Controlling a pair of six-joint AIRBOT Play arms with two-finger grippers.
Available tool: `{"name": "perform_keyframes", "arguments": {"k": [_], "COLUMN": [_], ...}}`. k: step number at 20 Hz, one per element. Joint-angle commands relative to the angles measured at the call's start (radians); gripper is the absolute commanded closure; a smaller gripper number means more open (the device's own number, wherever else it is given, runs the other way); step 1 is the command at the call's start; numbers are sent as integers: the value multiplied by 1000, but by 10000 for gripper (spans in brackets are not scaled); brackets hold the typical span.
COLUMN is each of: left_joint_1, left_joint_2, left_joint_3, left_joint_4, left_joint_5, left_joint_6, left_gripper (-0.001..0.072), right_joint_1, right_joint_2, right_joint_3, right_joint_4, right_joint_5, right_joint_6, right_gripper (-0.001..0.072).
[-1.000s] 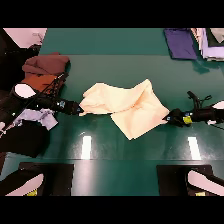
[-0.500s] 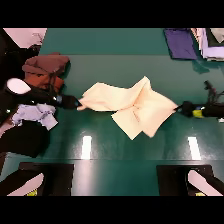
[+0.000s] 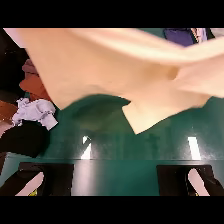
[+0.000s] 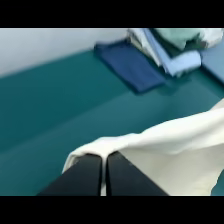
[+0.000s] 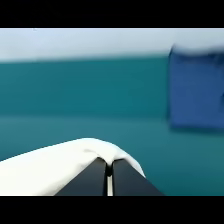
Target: Fold the shirts.
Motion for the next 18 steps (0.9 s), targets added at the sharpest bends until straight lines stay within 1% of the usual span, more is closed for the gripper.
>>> {"name": "perform_keyframes", "arguments": {"k": [1,2,4,6,7,9,11,13,16,18], "left_joint_1": [5,5,5,5,5,5,5,5,5,3], "left_joint_2": [12,14,47,77,86,84,84,65,-48,-167], "left_joint_3": [317,364,391,391,395,378,250,47,-208,-333], "left_joint_4": [0,-11,-31,-36,-34,34,172,253,227,225], "left_joint_5": [39,50,85,84,82,63,52,40,-62,-92], "left_joint_6": [-37,-61,-104,-107,-122,-139,-209,-246,-242,-225], "left_gripper": [675,675,675,675,675,675,675,675,674,674], "right_joint_1": [-56,-76,-105,-112,-112,-112,-112,-111,-55,37], "right_joint_2": [16,3,-39,-94,-116,-162,-200,-241,-358,-462], "right_joint_3": [291,354,492,610,643,673,611,487,353,301], "right_joint_4": [-3,-2,-2,0,0,0,1,0,-5,-100], "right_joint_5": [1,11,81,146,164,203,232,247,318,342], "right_joint_6": [37,56,82,116,131,146,145,144,143,145], "right_gripper": [698,698,698,698,698,699,699,699,699,699]}}
